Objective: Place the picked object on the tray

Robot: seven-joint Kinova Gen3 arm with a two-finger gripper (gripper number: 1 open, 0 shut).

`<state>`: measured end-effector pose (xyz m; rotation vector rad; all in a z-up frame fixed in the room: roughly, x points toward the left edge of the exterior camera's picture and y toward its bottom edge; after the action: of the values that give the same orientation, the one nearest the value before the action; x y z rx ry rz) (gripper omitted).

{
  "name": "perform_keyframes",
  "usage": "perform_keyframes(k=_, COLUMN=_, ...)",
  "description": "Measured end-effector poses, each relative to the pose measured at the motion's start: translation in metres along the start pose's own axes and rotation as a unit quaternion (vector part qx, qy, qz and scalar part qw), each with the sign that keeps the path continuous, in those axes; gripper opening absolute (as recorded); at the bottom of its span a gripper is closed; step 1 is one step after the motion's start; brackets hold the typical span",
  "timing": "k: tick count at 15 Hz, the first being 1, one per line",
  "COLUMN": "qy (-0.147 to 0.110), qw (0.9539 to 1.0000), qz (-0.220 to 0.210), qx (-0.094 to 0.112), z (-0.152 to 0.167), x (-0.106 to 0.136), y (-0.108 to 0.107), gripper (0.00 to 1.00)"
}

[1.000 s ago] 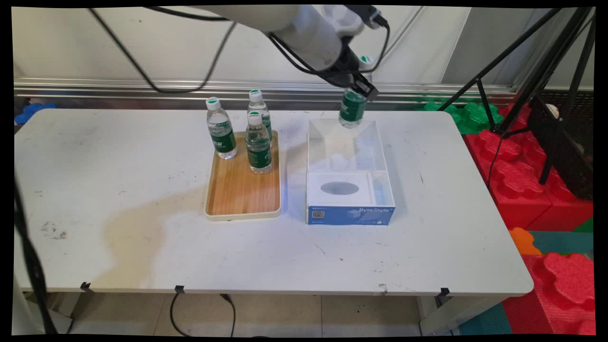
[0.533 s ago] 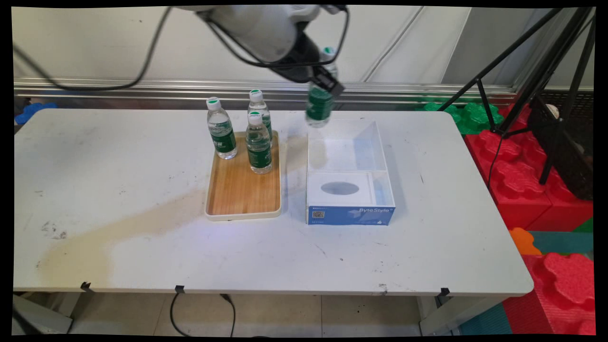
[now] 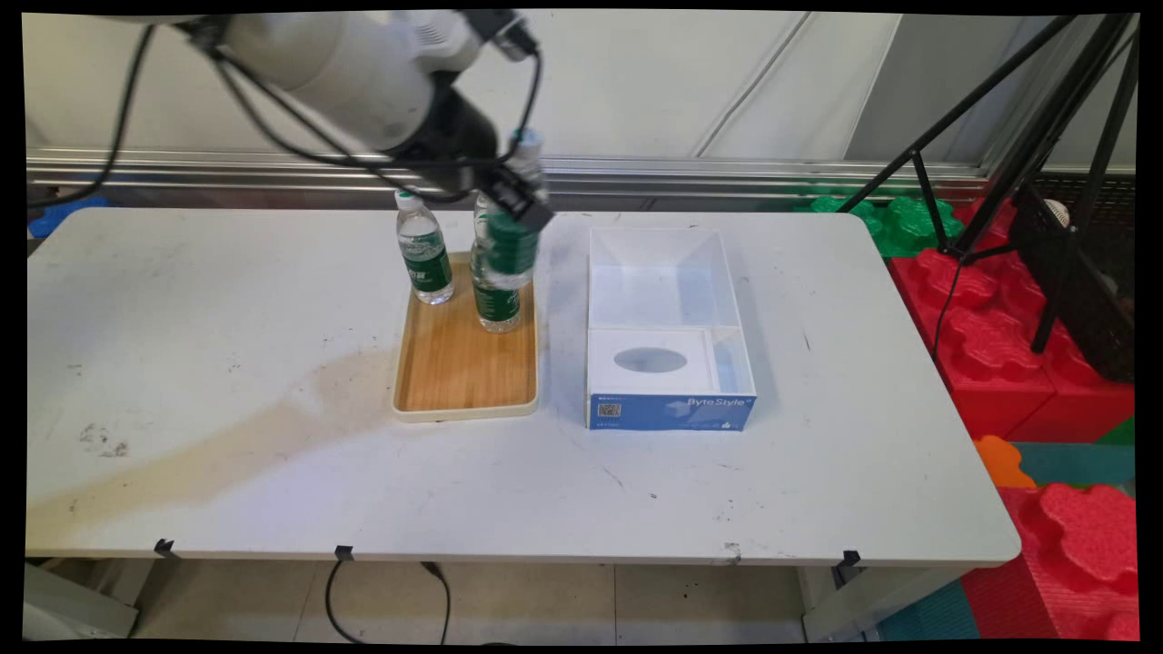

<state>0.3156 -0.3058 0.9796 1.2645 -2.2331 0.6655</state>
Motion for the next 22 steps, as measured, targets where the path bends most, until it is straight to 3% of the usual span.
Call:
perform_keyframes(k=4, qy=-0.022, qw=0.9997, qz=0.002, qx=0.001, z=-0.017, x=-0.036, y=-0.007, gripper=0.00)
perform_keyframes(k=10, qy=-0.037, qw=0.9993, qz=0.005, qx=0.003, z=-0.020, x=-0.069, y=-0.016, gripper=0.00)
perform_keyframes(k=13, qy=-0.040, qw=0.9992, qz=0.005, qx=0.003, z=-0.013, x=-0.082, y=-0.019, gripper=0.00)
perform_keyframes(k=22, qy=-0.038, qw=0.9989, qz=0.010, qx=-0.026, z=0.029, x=-0.108, y=-0.022, gripper=0.00)
